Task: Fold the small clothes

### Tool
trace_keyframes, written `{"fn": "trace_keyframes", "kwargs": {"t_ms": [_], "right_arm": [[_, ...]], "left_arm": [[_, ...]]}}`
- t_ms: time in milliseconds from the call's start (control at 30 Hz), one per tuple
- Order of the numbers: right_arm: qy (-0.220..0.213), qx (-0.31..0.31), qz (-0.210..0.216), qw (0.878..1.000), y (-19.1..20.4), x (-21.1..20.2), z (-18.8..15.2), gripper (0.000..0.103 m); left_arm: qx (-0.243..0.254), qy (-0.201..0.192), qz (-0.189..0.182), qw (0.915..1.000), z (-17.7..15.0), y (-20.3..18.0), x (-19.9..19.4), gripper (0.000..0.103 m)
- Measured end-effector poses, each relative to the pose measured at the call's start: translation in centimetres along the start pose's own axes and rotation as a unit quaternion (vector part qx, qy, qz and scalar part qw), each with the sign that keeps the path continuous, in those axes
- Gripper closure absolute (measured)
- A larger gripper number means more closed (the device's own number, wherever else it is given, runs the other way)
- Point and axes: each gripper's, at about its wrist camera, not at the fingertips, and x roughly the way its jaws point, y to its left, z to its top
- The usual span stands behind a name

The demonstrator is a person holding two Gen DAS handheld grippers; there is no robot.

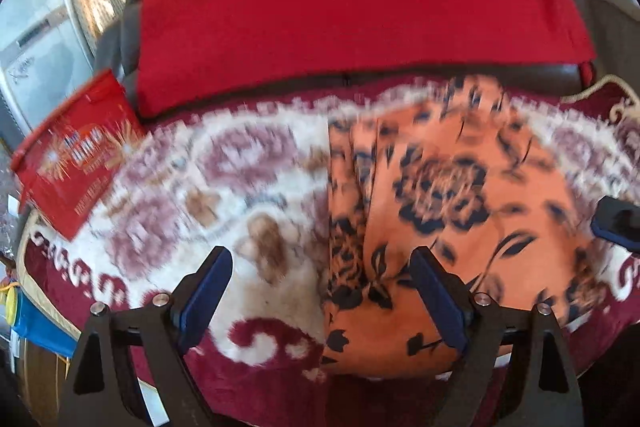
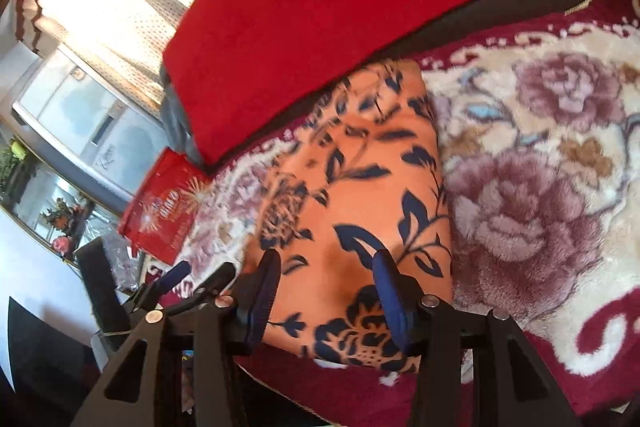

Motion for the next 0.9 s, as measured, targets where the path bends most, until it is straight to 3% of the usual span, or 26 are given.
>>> {"fn": "trace_keyframes", "kwargs": {"t_ms": [167,367,500,600,900], "right_arm": [[-0.015,-0.007,0.009,1.0,1.0,-1.8,0.0,0.045],[-0.023,0.004,0.022,0.999,1.1,-3.4,0.5,0.044],[-0.036,0.007,0.028,0.999,1.0,-4.8,0.7,0.044],[-0.047,0.01,0.031,0.998,1.0,-5.7,0.8,0.035],[-0.042,0.013,0.04,0.998,0.7,-5.7,0.7,0.035]], "left_arm": [[-0.002,-0.045,-0.011,0.9989,1.3,0.2,-3.8,0.012],[-0.002,-0.066,-0.025,0.9975,1.9,-0.4,-6.6,0.012],[-0.004,-0.072,-0.026,0.9971,2.0,-0.4,-7.1,0.012],[-0.007,-0.075,-0.026,0.9968,2.0,-0.6,-7.5,0.012],[-0.008,-0.062,-0.025,0.9977,1.7,-0.9,-6.6,0.012]]}}
